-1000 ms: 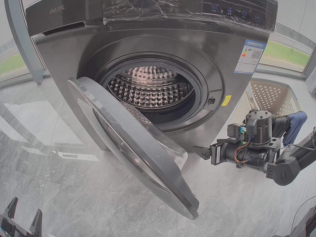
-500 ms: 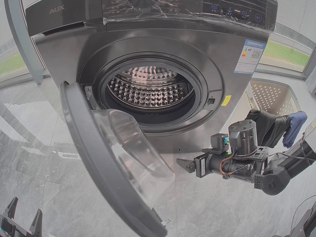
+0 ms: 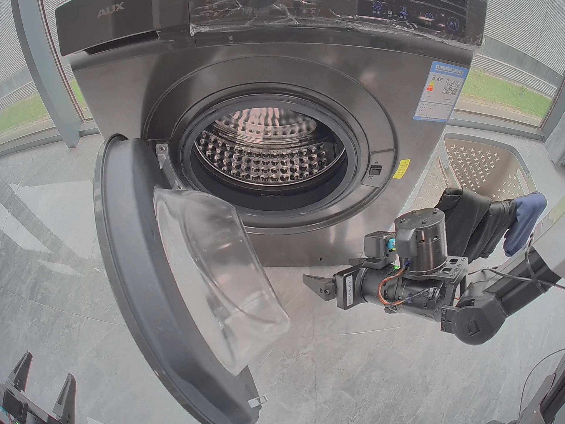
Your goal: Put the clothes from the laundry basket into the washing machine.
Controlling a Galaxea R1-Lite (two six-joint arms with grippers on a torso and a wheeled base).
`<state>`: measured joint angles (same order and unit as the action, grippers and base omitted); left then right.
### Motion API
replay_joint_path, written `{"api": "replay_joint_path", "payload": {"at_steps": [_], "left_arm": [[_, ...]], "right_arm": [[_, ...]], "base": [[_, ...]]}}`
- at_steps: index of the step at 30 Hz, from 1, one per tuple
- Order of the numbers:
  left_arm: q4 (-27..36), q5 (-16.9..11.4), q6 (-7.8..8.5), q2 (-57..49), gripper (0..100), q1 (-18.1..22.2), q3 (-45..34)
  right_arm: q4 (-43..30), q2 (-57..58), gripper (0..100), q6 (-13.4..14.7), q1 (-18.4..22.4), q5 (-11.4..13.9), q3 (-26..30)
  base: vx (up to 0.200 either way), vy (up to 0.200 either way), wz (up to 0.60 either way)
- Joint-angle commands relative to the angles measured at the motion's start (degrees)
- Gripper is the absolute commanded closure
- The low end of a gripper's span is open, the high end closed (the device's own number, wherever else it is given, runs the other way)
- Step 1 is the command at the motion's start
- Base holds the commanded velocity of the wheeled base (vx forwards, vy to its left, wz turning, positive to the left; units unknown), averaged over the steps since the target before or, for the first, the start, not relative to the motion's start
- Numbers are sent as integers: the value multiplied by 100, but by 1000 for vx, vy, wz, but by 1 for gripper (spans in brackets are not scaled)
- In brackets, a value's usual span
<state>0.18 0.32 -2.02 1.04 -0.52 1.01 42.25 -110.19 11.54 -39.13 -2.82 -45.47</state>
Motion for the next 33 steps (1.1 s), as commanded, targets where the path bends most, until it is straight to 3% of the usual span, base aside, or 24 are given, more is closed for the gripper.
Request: {"api": "replay_joint_path", "payload": {"at_steps": [1, 14, 26, 33], "left_arm": [[-1, 3, -9, 2, 0, 0, -84], [-1, 3, -9, 2, 0, 0, -84], [-1, 3, -9, 2, 0, 0, -75], [-1, 3, -9, 2, 0, 0, -84]], "right_arm": [[37, -319, 0, 6, -68, 0, -208], [618, -530, 0, 234, -727, 18, -296], [635, -644, 0, 243, -534, 62, -559], [644, -1207, 0, 243, -868, 62, -876]], "base": [[0, 0, 0], [0, 0, 0], [0, 0, 0], [0, 0, 0]]}}
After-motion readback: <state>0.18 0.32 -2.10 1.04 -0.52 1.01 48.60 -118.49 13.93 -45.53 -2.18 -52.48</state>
